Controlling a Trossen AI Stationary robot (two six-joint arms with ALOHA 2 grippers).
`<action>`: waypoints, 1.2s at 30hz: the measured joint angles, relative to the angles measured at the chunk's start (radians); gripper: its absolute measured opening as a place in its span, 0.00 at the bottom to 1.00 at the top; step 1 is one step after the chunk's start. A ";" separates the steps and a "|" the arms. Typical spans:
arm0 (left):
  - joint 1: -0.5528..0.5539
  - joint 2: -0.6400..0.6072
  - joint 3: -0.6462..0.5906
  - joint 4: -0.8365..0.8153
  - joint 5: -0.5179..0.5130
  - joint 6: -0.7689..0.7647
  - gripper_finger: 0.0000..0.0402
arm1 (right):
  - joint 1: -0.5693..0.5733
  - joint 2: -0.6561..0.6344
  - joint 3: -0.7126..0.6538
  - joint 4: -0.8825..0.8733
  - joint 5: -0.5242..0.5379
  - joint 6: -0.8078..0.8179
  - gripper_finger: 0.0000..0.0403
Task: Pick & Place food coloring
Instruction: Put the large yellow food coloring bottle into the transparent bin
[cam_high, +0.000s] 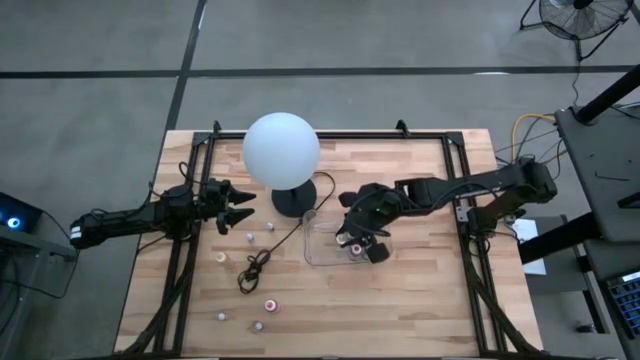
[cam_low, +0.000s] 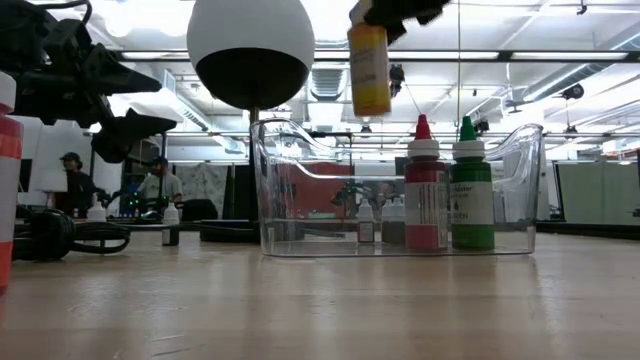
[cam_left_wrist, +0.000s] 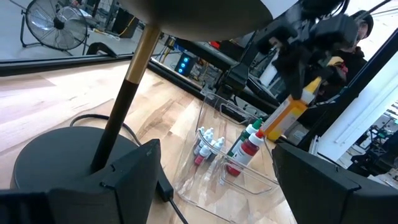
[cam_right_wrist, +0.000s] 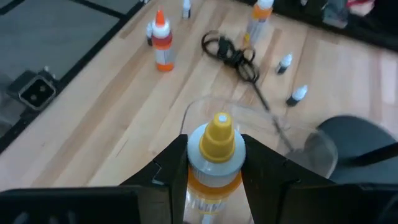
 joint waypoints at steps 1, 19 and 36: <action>0.000 0.000 0.000 0.000 0.000 0.000 0.70 | 0.003 0.000 -0.016 0.008 0.000 0.002 0.28; 0.000 0.000 0.000 -0.001 0.000 0.000 0.70 | 0.028 0.000 -0.257 0.270 0.007 0.042 0.28; 0.000 0.000 0.000 -0.001 0.000 0.000 0.70 | 0.027 0.090 -0.294 0.342 0.006 0.069 0.28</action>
